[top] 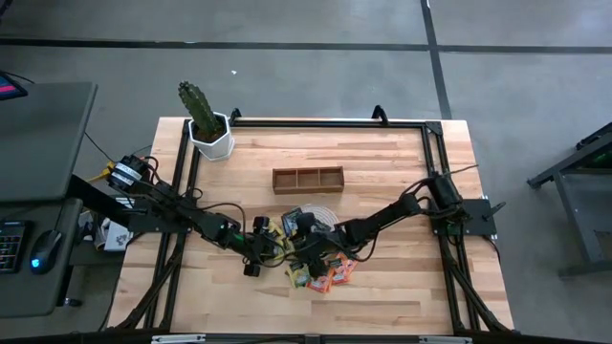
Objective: Pick & Place Tea
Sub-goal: Put the yellow tea bag into the left section of the wooden organizer
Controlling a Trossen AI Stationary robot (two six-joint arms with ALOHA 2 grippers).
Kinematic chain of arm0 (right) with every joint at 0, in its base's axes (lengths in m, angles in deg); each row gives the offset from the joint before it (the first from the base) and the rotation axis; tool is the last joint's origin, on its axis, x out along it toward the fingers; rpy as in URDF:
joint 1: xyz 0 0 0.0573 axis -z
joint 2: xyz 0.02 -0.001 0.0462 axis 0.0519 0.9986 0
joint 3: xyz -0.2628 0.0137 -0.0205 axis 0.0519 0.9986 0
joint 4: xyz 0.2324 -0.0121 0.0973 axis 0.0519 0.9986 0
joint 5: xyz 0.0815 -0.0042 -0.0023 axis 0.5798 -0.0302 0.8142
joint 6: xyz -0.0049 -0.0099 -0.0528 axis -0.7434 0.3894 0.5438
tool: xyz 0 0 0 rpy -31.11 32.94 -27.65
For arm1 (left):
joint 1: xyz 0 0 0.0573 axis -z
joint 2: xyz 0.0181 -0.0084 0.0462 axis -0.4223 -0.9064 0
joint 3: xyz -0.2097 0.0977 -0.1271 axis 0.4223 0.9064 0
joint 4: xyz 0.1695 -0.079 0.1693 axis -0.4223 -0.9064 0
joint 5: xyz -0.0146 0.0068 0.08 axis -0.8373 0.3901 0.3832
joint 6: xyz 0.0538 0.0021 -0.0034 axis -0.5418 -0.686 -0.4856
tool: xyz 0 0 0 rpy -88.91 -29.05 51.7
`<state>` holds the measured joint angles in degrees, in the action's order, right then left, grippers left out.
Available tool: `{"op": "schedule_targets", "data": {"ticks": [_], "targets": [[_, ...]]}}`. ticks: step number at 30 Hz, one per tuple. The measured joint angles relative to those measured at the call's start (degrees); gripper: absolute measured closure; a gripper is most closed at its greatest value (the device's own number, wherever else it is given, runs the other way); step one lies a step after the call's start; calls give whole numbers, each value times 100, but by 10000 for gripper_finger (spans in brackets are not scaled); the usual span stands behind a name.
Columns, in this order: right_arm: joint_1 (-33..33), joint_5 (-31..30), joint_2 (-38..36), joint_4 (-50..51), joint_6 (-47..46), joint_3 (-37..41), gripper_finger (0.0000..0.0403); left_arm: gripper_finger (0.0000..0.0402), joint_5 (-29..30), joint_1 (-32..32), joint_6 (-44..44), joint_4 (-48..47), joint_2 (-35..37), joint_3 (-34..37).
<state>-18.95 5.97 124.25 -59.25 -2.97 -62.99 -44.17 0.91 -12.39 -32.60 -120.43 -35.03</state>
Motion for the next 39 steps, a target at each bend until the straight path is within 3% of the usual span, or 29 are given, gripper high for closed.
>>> {"op": "schedule_targets", "data": {"ticks": [7, 13, 19, 25, 32, 39], "targets": [[21, -196, -7, 70, -18, -33, 183, 209, -4, 0, 1, 2, 4, -2], [21, -383, -9, 698, -434, -639, 183, 209, -101, 0, 131, 99, 4, -1], [18, -440, -11, 2543, -1561, -1674, 183, 209, -315, -2, 134, 347, 4, 0], [68, 267, -22, 4398, -3414, -2244, 183, 209, -363, -2, 216, 374, 4, 0], [76, 907, -22, 4190, -3983, -1908, 183, 209, -270, -2, 235, 389, 21, -2], [221, 940, -81, 4331, -4238, -1829, 183, 209, -126, -4, 235, 365, 24, -4]]}}
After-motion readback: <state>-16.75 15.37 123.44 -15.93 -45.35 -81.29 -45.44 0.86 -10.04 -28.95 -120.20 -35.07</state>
